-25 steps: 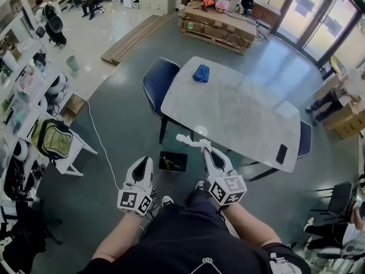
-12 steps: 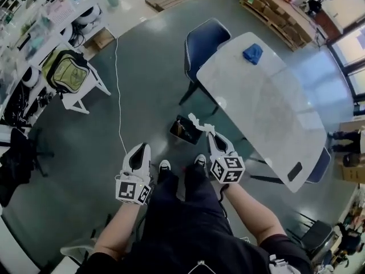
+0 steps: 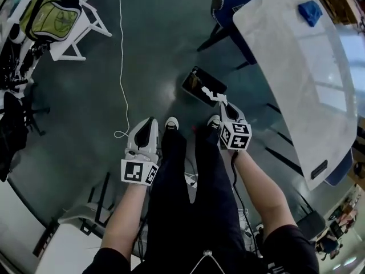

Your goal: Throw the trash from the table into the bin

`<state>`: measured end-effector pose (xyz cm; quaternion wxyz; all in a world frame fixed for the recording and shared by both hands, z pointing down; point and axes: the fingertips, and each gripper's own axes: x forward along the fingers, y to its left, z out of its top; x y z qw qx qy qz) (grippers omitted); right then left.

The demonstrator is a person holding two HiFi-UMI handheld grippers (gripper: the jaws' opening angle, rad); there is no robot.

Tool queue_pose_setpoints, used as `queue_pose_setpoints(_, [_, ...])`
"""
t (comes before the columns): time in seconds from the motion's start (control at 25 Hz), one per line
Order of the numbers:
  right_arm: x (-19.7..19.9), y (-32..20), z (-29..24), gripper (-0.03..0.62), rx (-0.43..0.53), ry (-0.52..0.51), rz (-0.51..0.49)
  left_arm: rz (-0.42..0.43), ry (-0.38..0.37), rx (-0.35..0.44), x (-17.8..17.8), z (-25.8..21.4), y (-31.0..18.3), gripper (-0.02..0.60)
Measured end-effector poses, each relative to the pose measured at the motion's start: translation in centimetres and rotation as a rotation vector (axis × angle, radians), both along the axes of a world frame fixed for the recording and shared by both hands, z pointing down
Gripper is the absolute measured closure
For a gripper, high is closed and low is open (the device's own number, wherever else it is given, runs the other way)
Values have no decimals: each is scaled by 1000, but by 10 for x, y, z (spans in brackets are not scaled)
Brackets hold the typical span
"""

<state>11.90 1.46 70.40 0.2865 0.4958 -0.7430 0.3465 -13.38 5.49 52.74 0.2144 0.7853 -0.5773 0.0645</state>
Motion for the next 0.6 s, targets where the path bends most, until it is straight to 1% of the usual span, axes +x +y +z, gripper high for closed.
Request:
queue_pose_setpoints(0.16, [1, -2, 99, 542, -68, 28, 8, 2, 18, -64, 4, 68, 6, 581])
queue_pose_setpoints(0.28, [3, -2, 171, 542, -103, 79, -26, -1, 31, -88, 5, 103, 12, 581])
queue_pose_setpoints(0.44, [10, 7, 259, 542, -175, 162, -72, -32, 48, -118, -5, 140, 19, 580])
queue_pose_setpoints(0.6, [19, 26, 318, 542, -261, 202, -85, -53, 59, -140, -11, 162, 26, 581])
